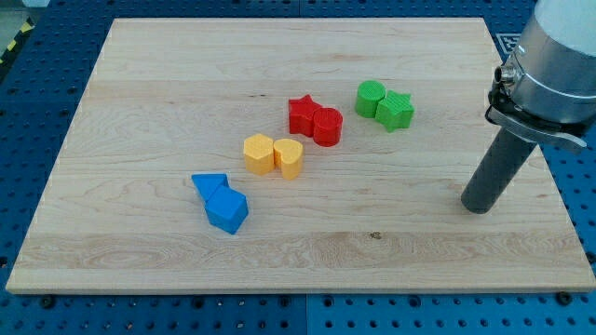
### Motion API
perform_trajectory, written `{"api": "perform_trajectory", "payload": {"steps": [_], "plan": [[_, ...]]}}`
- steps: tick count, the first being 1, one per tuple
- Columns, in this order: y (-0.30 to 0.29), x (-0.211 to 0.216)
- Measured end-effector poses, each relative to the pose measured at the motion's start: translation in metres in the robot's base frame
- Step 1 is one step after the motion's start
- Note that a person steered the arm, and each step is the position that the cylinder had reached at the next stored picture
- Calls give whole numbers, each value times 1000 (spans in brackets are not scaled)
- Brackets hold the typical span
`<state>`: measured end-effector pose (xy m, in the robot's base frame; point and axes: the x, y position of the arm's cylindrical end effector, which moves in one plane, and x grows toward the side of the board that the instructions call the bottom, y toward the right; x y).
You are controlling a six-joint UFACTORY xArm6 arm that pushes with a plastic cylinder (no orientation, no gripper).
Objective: Point at the green circle
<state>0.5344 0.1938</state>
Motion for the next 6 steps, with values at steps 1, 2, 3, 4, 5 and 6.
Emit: {"api": "perform_trajectory", "payload": {"steps": [1, 2, 3, 4, 5, 6], "plan": [[-16, 0], [-27, 0], [-27, -7], [-28, -48], [-28, -89], [-26, -126]]}}
